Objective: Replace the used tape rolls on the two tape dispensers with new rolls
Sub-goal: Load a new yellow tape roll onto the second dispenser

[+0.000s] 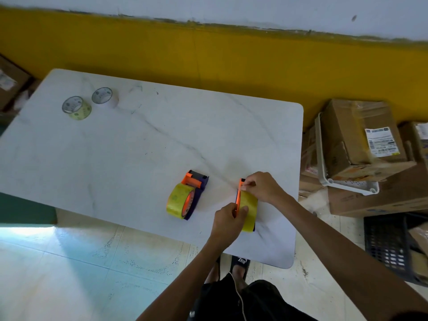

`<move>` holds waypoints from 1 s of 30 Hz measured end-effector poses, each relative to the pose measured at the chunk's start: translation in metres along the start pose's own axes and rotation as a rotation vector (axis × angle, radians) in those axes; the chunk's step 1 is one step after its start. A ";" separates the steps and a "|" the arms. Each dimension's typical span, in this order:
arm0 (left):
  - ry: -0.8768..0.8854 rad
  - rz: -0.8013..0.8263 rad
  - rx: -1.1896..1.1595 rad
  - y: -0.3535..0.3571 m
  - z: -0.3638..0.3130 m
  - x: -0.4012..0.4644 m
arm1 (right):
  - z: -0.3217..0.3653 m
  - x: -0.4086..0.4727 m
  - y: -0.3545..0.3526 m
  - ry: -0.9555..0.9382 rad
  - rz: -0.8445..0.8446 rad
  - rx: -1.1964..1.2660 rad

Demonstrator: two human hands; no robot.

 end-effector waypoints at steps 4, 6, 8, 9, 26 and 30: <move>-0.080 -0.008 0.033 0.000 0.000 0.004 | -0.019 0.007 0.004 0.048 -0.033 -0.003; -0.112 -0.024 0.060 -0.003 -0.002 0.006 | -0.025 0.009 0.004 0.042 -0.030 -0.033; -0.141 -0.038 0.067 -0.005 -0.005 0.007 | -0.026 0.010 0.004 0.014 -0.019 -0.085; -0.155 -0.040 0.072 -0.006 -0.006 0.006 | -0.026 0.011 0.005 -0.003 -0.016 -0.117; -0.136 -0.031 0.428 -0.011 -0.023 -0.005 | -0.043 0.034 -0.002 -0.045 0.235 -0.007; -0.114 -0.060 0.479 -0.014 -0.025 -0.004 | -0.047 0.041 -0.004 -0.003 0.304 0.045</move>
Point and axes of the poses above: each hand's wrist, its own x-axis towards the middle knuckle, its own y-axis out of the palm, z = x × y, the point moved 7 cm from there along x, towards the middle knuckle, and after that the axes turned 10 degrees about -y, right-handed, at the moved point
